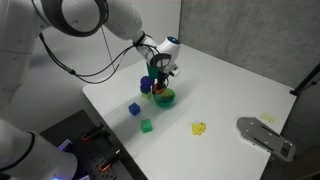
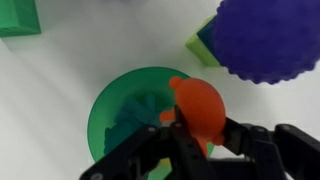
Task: Pick up the orange toy from the green bowl and put it on the table
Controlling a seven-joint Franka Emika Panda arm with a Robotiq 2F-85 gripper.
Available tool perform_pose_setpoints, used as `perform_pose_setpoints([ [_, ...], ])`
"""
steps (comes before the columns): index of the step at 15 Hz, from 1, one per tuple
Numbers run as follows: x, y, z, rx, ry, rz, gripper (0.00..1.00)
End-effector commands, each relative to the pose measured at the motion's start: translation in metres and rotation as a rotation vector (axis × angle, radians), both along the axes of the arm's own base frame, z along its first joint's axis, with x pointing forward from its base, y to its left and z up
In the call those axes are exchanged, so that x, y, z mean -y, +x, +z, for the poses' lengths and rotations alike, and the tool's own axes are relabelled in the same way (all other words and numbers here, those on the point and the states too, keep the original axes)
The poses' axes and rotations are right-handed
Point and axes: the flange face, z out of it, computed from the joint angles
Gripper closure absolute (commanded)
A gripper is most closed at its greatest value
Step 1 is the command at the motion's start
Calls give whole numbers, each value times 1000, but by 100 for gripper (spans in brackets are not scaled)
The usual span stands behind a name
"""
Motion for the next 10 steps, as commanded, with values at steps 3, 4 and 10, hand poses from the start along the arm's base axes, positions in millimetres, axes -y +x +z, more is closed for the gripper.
perform_pose_setpoints([
  [3,38,6,59,46,29,-34,93],
  [4,47,7,63,49,23,-45,93],
  [10,133,0,51,13,-26,-140,96],
])
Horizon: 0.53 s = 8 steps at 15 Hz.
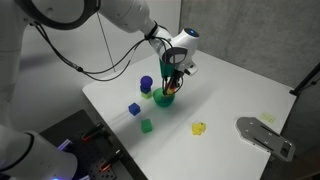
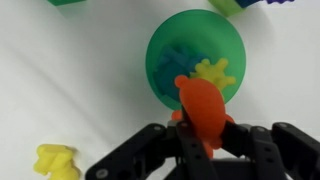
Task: Pick up the orange toy from the green bowl and put it on the table
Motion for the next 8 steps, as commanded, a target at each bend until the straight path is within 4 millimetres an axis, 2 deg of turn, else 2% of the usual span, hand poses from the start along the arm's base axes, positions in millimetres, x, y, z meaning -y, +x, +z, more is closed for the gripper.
perform_pose_setpoints([
  [1,48,-8,-7,-32,-14,-40,96],
  [4,89,-18,-27,-72,-30,-92,95],
  [8,121,-33,-68,-144,-20,-125,95],
])
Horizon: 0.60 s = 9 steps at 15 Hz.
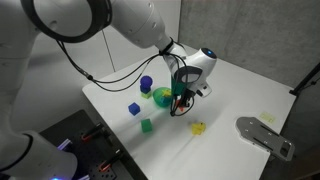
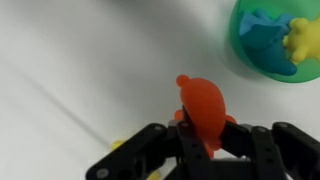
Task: Pick up the orange toy from the green bowl and put it on the table
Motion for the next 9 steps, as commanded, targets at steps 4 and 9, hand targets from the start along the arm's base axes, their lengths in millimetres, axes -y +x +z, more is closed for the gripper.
perform_pose_setpoints([
  [4,32,-9,-58,-106,30,-1,95],
  [9,34,-8,-69,-161,62,4,55],
])
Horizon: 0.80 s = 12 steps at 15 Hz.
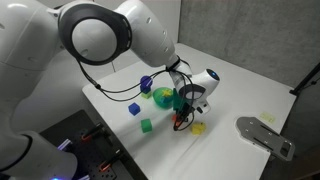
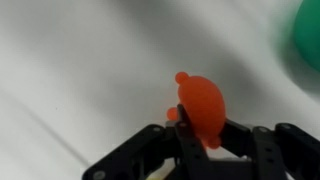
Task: Pick up the orange toy from the green bowl and put it on the table
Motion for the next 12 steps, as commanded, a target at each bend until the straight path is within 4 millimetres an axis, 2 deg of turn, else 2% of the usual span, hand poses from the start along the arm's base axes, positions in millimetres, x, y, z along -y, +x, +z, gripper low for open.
perform_pose_setpoints([
  [1,5,11,11,-23,27,25,48],
  [4,-2,18,30,-17,38,40,23],
  [7,-17,25,58,10,36,83,1],
  [12,-62,44,111,65,-16,210,0],
])
